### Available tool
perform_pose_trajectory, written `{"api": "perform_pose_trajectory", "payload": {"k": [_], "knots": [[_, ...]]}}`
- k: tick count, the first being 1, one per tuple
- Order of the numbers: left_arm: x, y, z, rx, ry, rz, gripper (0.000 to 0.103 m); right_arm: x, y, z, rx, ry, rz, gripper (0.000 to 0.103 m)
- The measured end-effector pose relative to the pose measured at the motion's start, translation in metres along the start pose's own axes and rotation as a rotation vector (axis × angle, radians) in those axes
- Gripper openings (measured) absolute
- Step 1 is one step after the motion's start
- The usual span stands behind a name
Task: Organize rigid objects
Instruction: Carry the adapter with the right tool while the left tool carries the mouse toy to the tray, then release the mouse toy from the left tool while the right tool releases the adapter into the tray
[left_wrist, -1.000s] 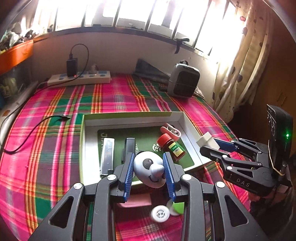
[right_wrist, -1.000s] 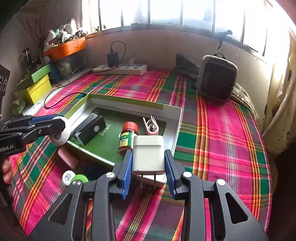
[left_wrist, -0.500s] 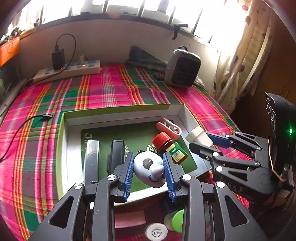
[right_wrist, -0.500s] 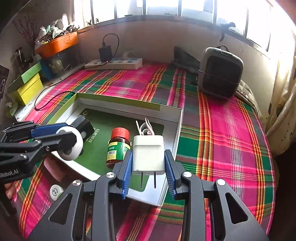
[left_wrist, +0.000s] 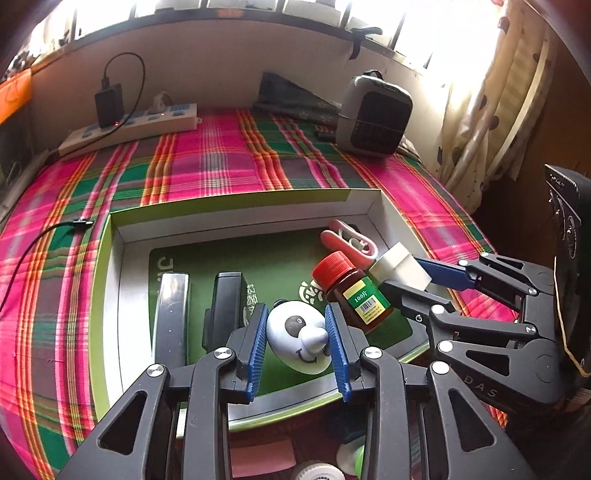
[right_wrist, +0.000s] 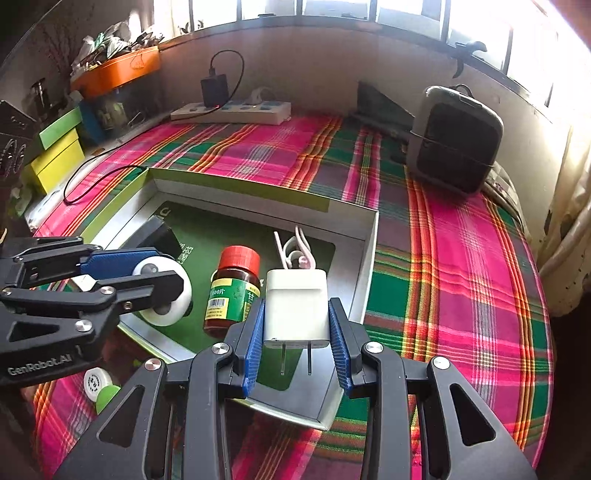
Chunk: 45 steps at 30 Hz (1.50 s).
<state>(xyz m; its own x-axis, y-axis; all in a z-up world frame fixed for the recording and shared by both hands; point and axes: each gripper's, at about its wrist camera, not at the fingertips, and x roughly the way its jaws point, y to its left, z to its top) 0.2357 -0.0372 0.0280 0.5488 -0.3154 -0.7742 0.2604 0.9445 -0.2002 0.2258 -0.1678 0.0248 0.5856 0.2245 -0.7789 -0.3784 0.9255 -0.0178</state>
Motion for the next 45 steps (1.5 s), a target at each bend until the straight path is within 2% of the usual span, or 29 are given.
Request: {"api": "perform_pose_trajectory", "payload": {"k": [6, 27, 39, 45], "knots": [[0.007, 0.002, -0.002, -0.007, 0.027, 0.004, 0.031, 0.006, 0.003, 0.001, -0.006, 0.018, 0.003, 0.035], [0.007, 0.001, -0.002, -0.010, 0.031, -0.014, 0.031, 0.013, 0.007, 0.001, -0.028, 0.024, -0.009, 0.035], [0.004, -0.004, -0.007, 0.022, 0.033, 0.022, 0.042, 0.009, 0.004, 0.000, 0.000, 0.009, 0.000, 0.035], [-0.006, -0.007, -0.011, 0.026, 0.013, 0.029, 0.043, 0.000, 0.003, -0.003, 0.019, -0.016, 0.007, 0.039]]}}
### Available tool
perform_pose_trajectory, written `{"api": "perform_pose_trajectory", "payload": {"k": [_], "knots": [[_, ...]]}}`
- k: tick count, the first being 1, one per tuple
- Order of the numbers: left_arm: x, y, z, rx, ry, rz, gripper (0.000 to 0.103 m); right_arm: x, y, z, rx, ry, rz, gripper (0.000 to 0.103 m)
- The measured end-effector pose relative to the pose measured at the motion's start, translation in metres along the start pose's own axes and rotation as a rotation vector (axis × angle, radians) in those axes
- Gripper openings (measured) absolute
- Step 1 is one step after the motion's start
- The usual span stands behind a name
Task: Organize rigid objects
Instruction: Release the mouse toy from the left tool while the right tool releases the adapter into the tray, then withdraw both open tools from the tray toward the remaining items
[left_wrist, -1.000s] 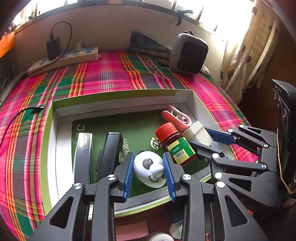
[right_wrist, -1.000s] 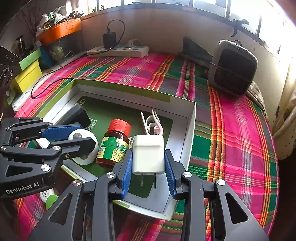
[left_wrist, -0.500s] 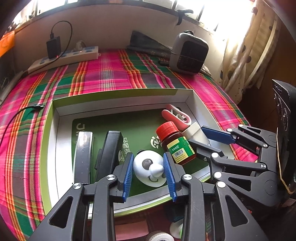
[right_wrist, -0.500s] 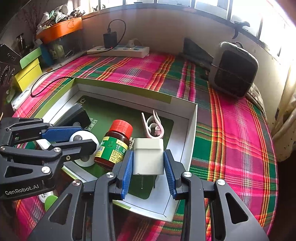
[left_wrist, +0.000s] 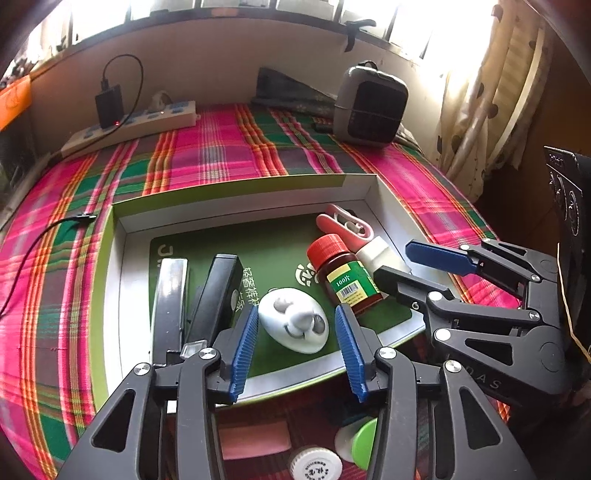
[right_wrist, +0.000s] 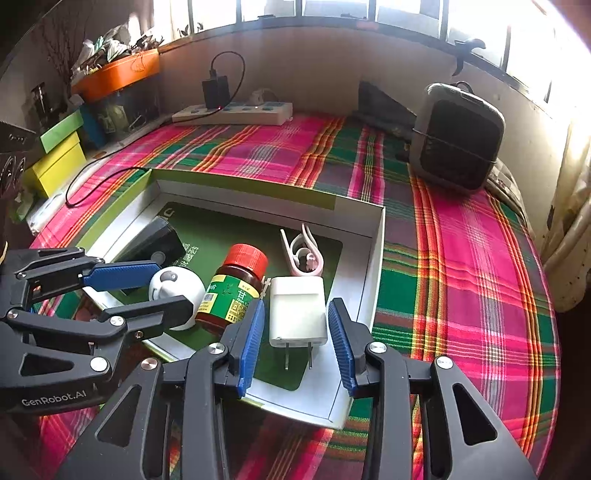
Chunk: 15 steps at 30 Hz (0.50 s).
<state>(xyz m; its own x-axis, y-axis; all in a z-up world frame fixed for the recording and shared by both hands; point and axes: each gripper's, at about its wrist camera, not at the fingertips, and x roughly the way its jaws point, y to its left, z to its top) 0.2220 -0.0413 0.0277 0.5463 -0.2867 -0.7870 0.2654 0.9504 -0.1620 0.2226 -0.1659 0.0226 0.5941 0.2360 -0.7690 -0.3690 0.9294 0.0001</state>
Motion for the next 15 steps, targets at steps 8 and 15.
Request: {"api": "perform_pose_trajectory", "payload": {"k": [8, 15], "knots": [[-0.023, -0.002, -0.007, -0.009, -0.049, -0.005, 0.046, -0.016, 0.001, -0.007, 0.024, -0.025, -0.010, 0.041], [-0.044, -0.004, -0.018, -0.002, -0.091, 0.022, 0.046, -0.033, 0.003, -0.015, 0.054, -0.056, -0.016, 0.041]]}}
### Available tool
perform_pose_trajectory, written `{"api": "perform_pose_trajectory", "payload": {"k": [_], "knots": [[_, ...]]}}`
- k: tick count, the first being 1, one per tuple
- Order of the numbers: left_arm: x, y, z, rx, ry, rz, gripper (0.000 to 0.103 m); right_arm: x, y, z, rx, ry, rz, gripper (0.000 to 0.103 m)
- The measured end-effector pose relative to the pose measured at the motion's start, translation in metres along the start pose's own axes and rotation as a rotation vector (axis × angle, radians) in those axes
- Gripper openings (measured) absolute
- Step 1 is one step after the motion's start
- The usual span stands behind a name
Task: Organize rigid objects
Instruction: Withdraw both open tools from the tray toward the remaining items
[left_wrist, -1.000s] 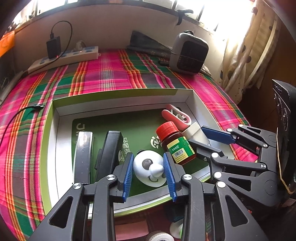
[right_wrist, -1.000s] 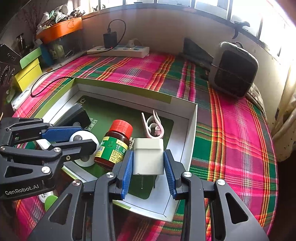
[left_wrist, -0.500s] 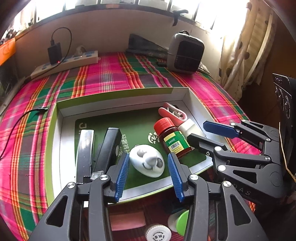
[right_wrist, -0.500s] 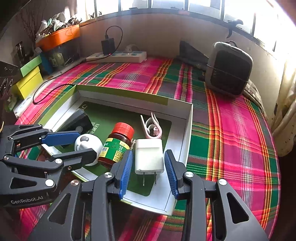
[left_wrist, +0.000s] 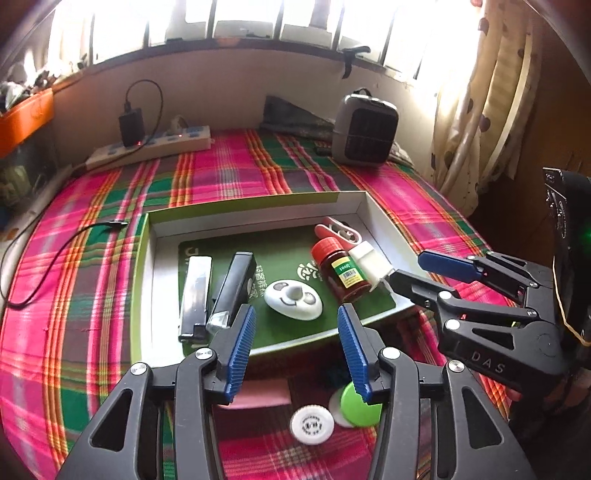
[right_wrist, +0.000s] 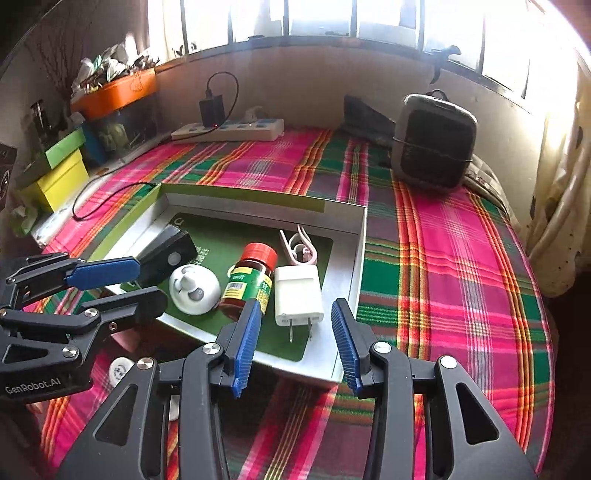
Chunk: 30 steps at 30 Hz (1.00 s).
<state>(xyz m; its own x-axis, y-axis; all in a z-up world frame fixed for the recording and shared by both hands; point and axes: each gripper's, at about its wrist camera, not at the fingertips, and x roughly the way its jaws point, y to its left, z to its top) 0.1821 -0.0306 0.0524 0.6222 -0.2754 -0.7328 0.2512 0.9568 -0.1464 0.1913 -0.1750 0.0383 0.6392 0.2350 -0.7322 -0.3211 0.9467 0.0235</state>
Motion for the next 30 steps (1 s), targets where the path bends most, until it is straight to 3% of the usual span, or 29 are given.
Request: {"api": "perform_pose_trajectory", "payload": {"k": [6, 14, 30], "knots": [[-0.019, 0.003, -0.012, -0.009, -0.036, 0.023, 0.046, -0.015, 0.004, -0.007, 0.017, -0.029, -0.010, 0.041], [-0.036, 0.008, -0.032, -0.006, -0.076, 0.109, 0.046, -0.028, 0.011, -0.022, 0.048, -0.044, -0.005, 0.042], [-0.049, 0.053, -0.073, -0.120, -0.052, 0.092, 0.050, -0.045, 0.039, -0.051, 0.078, -0.060, 0.068, 0.042]]}}
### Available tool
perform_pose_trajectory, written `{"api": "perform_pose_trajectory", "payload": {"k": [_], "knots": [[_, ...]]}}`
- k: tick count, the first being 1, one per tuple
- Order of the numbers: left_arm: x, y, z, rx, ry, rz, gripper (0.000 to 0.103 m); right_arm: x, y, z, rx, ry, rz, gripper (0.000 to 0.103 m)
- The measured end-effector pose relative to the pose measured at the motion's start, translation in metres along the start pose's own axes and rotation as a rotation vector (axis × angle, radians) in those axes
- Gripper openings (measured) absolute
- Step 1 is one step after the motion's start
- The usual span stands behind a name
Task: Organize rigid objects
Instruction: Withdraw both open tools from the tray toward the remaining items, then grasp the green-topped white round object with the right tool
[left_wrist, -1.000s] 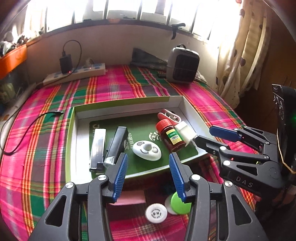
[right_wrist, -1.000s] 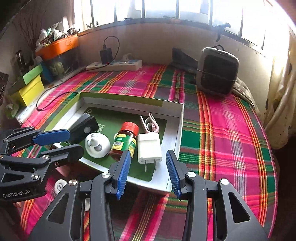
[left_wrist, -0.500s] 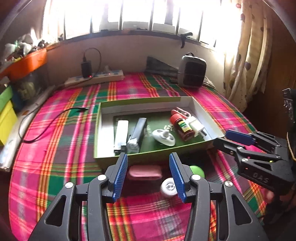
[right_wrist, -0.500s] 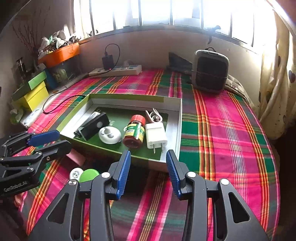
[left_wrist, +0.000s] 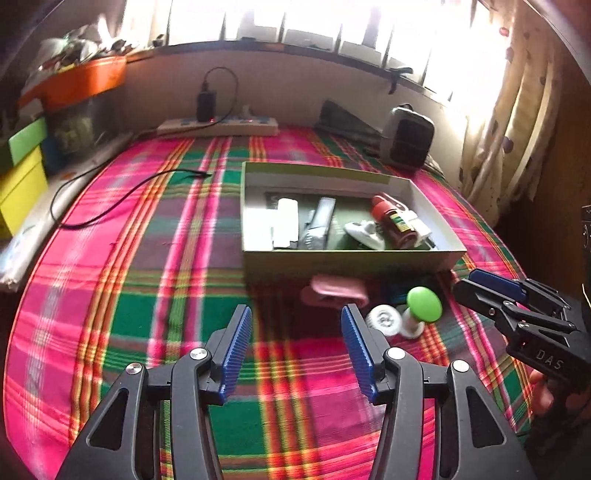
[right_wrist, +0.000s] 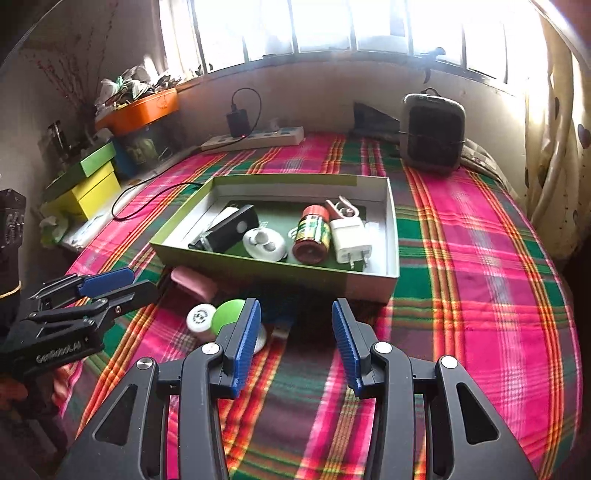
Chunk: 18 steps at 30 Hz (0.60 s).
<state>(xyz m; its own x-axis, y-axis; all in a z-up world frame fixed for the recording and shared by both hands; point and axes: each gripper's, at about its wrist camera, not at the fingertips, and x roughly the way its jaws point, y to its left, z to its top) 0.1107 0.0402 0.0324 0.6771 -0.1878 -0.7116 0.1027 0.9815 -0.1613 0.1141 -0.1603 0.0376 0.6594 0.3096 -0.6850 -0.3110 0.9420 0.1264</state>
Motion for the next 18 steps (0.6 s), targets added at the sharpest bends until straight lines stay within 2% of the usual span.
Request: {"api": "perform_pose_trajectory", "payload": {"k": [6, 18], "knots": [[0.000, 0.016, -0.006, -0.027, 0.011, 0.024, 0.050, 0.007, 0.014, -0.004, -0.019, 0.014, 0.042, 0.042], [0.007, 0.026, -0.009, -0.045, 0.033, -0.012, 0.051, 0.023, 0.036, -0.003, -0.052, 0.046, 0.051, 0.043]]}}
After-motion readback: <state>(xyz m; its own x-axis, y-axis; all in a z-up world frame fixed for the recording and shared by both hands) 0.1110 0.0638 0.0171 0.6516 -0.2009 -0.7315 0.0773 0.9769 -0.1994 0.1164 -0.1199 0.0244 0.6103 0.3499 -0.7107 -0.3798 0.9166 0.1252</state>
